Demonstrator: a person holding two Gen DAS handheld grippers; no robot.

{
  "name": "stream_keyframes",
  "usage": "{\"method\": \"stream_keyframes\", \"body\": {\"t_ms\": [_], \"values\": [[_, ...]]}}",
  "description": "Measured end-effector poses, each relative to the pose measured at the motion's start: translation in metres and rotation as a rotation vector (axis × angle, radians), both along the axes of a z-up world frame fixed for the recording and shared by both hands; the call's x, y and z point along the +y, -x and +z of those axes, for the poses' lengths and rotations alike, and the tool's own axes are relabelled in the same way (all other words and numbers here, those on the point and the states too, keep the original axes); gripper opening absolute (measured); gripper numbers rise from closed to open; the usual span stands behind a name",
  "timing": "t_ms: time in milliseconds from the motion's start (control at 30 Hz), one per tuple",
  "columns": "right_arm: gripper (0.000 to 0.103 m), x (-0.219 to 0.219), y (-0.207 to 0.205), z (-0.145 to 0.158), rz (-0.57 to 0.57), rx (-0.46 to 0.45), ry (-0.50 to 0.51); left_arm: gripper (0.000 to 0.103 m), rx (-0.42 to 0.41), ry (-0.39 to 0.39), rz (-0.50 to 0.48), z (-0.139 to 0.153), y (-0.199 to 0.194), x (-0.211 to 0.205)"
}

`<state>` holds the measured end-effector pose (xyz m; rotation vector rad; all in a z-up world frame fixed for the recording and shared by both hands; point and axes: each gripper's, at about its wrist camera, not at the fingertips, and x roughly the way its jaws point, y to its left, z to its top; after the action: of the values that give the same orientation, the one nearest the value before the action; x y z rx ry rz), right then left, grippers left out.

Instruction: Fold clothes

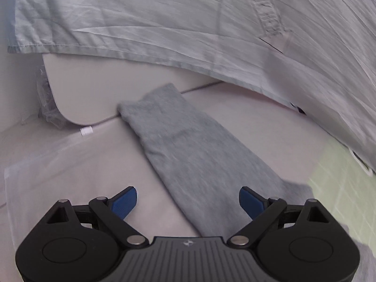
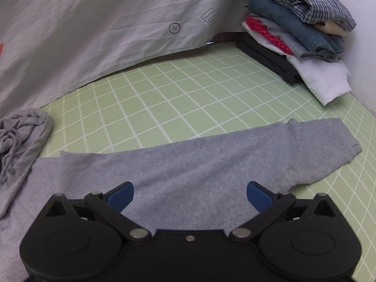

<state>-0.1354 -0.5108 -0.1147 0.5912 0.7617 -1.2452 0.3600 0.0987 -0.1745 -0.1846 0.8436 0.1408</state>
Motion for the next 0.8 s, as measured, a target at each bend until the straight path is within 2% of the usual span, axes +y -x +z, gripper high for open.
{"method": "stream_keyframes", "body": {"t_ms": [233, 333, 367, 400, 433, 467, 500, 533, 667, 800], "values": [[0.103, 0.019, -0.001, 0.022, -0.025, -0.002, 0.003, 0.094, -0.031, -0.063, 0.046, -0.007, -0.032, 0.017], [0.103, 0.026, -0.001, 0.028, -0.021, 0.02, 0.011, 0.088, -0.055, -0.094, 0.056, -0.01, -0.039, 0.021], [0.103, 0.028, -0.001, 0.03, -0.019, 0.028, 0.013, 0.078, -0.07, -0.102, 0.056, -0.01, -0.037, 0.02], [0.103, 0.03, -0.001, 0.032, -0.017, 0.035, 0.016, 0.06, -0.085, -0.111, 0.056, -0.009, -0.036, 0.02], [0.103, 0.032, -0.001, 0.033, -0.017, 0.041, 0.018, 0.049, -0.094, -0.1, 0.046, -0.008, -0.034, 0.02], [0.103, 0.034, -0.001, 0.033, -0.017, 0.045, 0.018, 0.024, -0.102, -0.086, 0.034, -0.006, -0.032, 0.02], [0.103, 0.036, -0.001, 0.033, -0.017, 0.047, 0.018, 0.017, -0.11, -0.072, 0.022, -0.004, -0.03, 0.02], [0.103, 0.037, -0.001, 0.032, -0.017, 0.046, 0.015, 0.012, -0.118, -0.058, 0.011, -0.003, -0.028, 0.02], [0.103, 0.041, 0.0, 0.029, -0.017, 0.033, 0.013, 0.011, -0.162, 0.007, -0.051, 0.019, -0.014, 0.011], [0.103, 0.043, 0.003, 0.025, 0.009, -0.006, 0.013, 0.011, -0.238, 0.059, -0.187, 0.059, 0.023, -0.031]]}}
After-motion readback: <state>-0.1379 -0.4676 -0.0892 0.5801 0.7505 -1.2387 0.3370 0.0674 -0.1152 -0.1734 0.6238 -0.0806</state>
